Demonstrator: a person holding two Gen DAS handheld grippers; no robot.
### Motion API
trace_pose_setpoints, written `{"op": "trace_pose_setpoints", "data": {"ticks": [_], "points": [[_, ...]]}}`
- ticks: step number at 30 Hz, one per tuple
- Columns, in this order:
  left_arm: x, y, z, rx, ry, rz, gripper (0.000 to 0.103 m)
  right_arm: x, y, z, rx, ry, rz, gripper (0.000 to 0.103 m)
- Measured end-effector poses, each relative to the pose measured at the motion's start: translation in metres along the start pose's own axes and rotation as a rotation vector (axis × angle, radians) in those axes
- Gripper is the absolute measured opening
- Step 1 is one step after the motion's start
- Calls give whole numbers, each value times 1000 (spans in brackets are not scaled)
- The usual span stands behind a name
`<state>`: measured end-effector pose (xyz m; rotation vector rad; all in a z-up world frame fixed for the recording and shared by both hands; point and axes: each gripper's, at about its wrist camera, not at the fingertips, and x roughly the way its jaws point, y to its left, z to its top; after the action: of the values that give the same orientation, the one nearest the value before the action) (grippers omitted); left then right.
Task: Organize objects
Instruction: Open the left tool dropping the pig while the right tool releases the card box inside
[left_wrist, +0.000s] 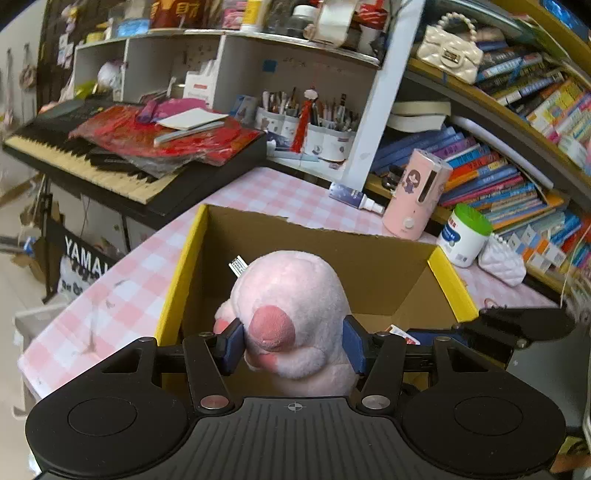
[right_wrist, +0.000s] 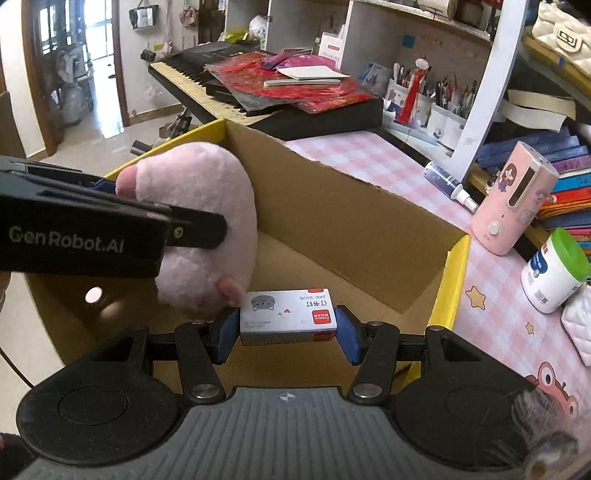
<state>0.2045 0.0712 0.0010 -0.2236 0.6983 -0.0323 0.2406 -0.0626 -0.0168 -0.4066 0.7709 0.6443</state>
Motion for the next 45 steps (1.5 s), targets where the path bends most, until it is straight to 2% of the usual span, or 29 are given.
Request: {"op": "trace_pose_setpoints", "data": {"ticks": [7, 12, 14, 18, 20, 22, 24, 29, 37, 41, 45], "points": [[12, -6, -3, 24, 30, 16, 54, 11, 1, 6, -63, 88, 64, 53], [11, -6, -5, 14, 27, 23, 55, 14, 6, 6, -98, 105, 50, 53], [7, -7, -6, 5, 11, 16, 58, 11, 7, 5, -96, 96, 49, 53], [-6, -11, -5, 5, -45, -11, 71, 8, 7, 5, -96, 67, 43, 59], [-15, -14, -5, 15, -79, -17, 77, 6, 6, 5, -93, 47, 37, 63], [-25, -17, -5, 22, -113, -15, 83, 1, 6, 4, -87, 5, 26, 71], [-34, -18, -6, 22, -151, -14, 84, -6, 7, 1, -81, -44, 11, 82], [-56, -15, -8, 19, -200, -3, 87, -21, 11, -8, -56, -129, -74, 83], [-90, 2, -18, -33, -252, 65, 90, -75, 20, -24, 87, -293, -202, 87], [-103, 10, -27, -58, -255, 71, 91, -95, 28, -34, 188, -324, -294, 87], [-116, 11, -41, -33, -244, 59, 91, -115, 42, -46, 266, -343, -349, 87]]}}
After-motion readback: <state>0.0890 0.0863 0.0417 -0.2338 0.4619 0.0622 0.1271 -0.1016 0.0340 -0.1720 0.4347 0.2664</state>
